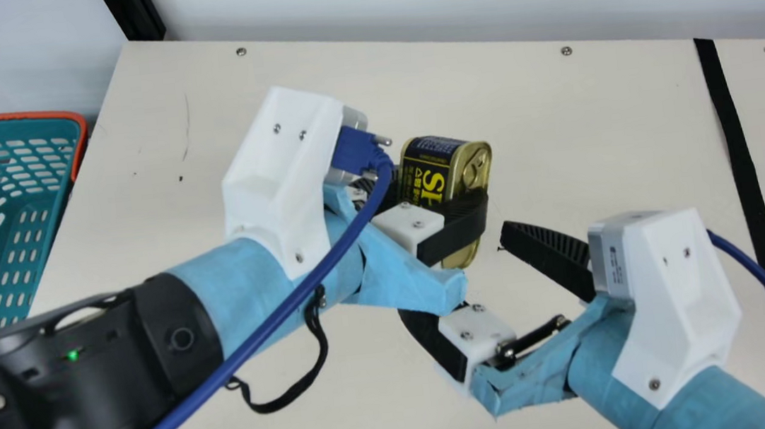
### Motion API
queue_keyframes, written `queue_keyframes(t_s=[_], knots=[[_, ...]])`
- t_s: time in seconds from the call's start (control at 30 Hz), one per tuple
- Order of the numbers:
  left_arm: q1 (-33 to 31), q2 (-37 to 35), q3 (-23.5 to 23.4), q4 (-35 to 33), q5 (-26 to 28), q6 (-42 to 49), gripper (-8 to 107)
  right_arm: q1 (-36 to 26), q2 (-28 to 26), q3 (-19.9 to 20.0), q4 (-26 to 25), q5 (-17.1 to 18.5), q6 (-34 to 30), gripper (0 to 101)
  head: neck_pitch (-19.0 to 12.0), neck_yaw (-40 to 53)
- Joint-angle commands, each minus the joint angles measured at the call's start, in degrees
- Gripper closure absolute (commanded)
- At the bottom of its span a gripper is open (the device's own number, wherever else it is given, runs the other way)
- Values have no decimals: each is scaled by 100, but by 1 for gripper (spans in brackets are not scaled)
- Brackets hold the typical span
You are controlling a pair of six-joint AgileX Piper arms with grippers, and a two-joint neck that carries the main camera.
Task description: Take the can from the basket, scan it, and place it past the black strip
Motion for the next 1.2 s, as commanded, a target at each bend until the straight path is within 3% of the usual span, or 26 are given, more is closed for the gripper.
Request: queue_keyframes(t_s=[0.0, 0.37, 0.57, 0.63, 1.0, 1.07, 1.1, 1.17], knots=[[0, 0, 0, 0, 0, 0, 89, -7, 70, -52, -19, -23, -3, 0, -2, -13], [0, 0, 0, 0, 0, 0, 89, -183, 567, -339, -259, -107, 33, 0, -2, -13], [0, 0, 0, 0, 7, 0, 89, -174, 565, -340, -247, -100, 29, 0, -2, -13], [0, 0, 0, 0, 7, 0, 89, -174, 565, -340, -247, -100, 29, 101, -2, -13], [0, 0, 0, 0, -16, 0, 89, -169, 565, -343, -256, -64, 22, 101, -2, -13], [0, 0, 0, 0, -16, 0, 51, -169, 565, -343, -256, -64, 22, 101, -2, -13], [0, 0, 0, 0, -16, 0, 9, -169, 565, -343, -256, -64, 22, 101, -2, -13], [0, 0, 0, 0, -16, 0, 9, -169, 565, -343, -265, -64, 18, 101, -2, -13]])
